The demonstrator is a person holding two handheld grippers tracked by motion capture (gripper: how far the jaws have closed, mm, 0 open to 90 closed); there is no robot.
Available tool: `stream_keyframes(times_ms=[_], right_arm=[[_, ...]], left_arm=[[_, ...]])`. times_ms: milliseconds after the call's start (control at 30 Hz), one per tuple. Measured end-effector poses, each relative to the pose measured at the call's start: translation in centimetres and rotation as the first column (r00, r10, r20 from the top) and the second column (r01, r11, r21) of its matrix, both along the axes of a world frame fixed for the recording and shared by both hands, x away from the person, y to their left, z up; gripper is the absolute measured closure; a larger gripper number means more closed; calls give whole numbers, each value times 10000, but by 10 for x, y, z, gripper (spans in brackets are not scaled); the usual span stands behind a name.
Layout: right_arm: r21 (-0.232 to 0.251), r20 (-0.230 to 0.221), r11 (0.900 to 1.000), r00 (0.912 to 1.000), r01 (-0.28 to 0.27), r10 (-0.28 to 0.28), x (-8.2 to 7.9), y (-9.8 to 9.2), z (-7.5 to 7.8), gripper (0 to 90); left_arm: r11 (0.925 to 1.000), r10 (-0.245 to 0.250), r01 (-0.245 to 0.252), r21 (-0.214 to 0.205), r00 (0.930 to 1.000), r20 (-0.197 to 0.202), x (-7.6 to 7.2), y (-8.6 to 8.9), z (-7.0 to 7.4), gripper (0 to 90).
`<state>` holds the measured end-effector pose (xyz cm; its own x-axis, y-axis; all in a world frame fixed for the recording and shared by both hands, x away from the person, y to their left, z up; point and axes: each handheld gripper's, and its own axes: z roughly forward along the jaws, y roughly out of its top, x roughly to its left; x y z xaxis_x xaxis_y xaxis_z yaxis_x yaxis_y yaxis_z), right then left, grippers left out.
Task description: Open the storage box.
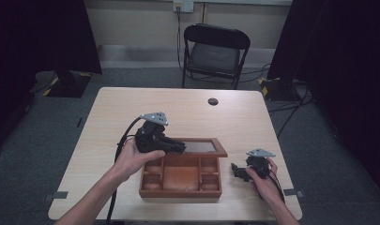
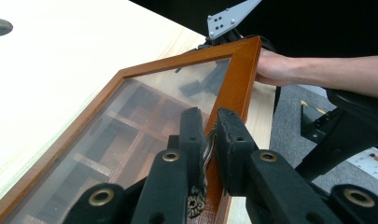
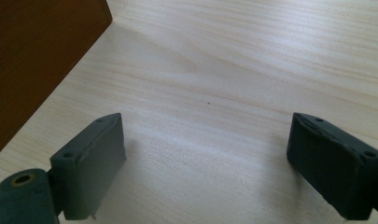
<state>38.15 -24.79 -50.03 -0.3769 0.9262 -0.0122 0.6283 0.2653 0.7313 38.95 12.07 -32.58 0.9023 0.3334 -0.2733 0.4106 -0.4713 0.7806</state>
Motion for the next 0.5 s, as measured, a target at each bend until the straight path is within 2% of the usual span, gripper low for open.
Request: stream_keyframes(times_ms=[500], right_arm=[[4, -5, 10000, 10000, 5, -5, 0, 0, 0, 108]], left_arm=[[9998, 135, -134, -131, 9999, 90, 5, 1, 5, 813]])
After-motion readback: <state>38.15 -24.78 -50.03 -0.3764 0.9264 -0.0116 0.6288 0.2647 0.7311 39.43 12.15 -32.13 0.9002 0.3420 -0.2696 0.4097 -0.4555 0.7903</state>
